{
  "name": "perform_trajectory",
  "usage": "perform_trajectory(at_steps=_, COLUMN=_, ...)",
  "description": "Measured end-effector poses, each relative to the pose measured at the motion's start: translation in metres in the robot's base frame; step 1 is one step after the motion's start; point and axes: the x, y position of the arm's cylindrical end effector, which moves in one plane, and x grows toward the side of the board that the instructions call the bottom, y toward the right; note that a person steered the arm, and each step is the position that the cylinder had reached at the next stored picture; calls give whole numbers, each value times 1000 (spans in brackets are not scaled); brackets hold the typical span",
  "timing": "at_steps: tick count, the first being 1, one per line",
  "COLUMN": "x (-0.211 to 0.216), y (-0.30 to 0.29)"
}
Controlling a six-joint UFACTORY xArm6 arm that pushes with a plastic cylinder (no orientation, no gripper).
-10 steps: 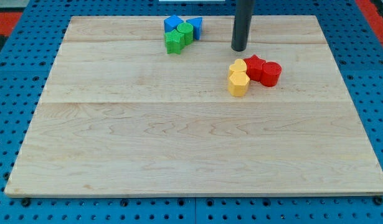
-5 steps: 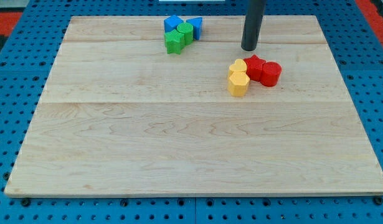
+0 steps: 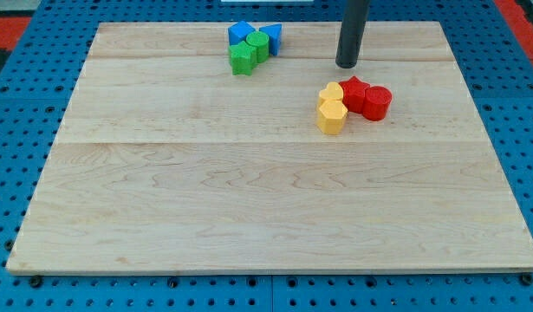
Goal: Separate the red blocks
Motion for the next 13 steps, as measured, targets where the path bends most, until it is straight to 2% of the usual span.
perform_trajectory(at_steps=3, x=-3, y=0)
perform_trajectory(at_steps=5, x=44, y=2)
perform_trajectory(at_steps=7, x=70, y=7)
perform_trajectory(at_steps=8, x=46, y=45)
perform_trajectory(at_steps=9, x=123, y=16)
perform_trajectory(at_steps=10, x=172, y=30)
perform_trajectory(at_steps=11, x=141, y=29)
perform_trajectory(at_steps=12, x=116, y=67)
perform_trajectory(at_steps=13, x=175, y=78)
